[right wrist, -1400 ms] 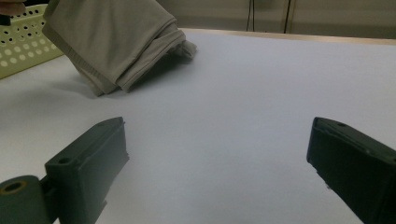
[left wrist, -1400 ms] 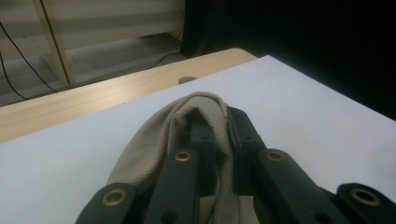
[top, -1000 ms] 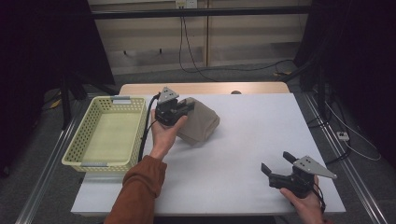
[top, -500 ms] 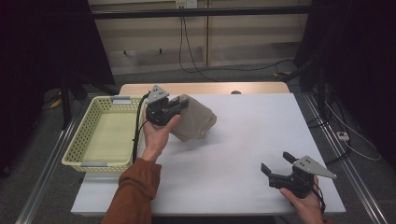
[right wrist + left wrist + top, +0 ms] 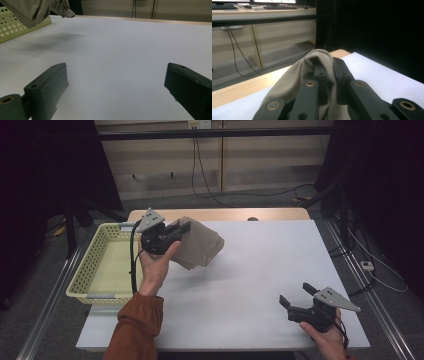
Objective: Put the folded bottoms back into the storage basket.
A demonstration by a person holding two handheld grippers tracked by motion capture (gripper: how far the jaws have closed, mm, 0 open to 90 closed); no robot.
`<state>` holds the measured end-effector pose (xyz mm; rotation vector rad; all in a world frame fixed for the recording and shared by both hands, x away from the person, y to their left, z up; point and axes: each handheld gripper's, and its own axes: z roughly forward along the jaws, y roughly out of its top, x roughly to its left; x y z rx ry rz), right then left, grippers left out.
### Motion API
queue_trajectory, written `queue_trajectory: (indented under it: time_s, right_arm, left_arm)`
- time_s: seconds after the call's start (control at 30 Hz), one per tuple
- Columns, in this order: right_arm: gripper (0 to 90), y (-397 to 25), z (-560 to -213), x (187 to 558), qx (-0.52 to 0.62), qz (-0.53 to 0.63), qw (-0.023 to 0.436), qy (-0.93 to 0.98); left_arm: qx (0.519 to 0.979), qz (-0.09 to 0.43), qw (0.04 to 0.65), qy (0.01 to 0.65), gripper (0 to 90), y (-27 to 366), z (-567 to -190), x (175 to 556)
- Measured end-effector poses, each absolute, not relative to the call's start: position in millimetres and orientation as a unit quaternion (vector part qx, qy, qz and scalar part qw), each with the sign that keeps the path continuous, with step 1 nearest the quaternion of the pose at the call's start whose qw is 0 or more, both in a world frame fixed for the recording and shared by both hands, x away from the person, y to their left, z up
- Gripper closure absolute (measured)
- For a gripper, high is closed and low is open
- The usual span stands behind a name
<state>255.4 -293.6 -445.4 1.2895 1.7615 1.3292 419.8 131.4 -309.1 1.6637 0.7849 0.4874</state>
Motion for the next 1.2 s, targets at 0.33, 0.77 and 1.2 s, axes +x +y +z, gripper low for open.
queue_trajectory:
  time_s: [0.33, 0.77, 1.2]
  right_arm:
    - [4.4, -294, -445, 255, 0.485, 0.498, 0.289, 0.658]
    - [4.5, -294, -445, 254, 0.481, 0.503, 0.288, 0.658]
    - [4.4, -293, -444, 254, 0.478, 0.506, 0.286, 0.658]
  left_arm:
    - [0.704, 0.223, 0.58, 0.343, 82.9, 149, -301, 407]
    - [0.689, 0.247, 0.593, 0.335, 83.0, 172, -278, 389]
    - [0.67, 0.257, 0.604, 0.347, 83.0, 203, -269, 384]
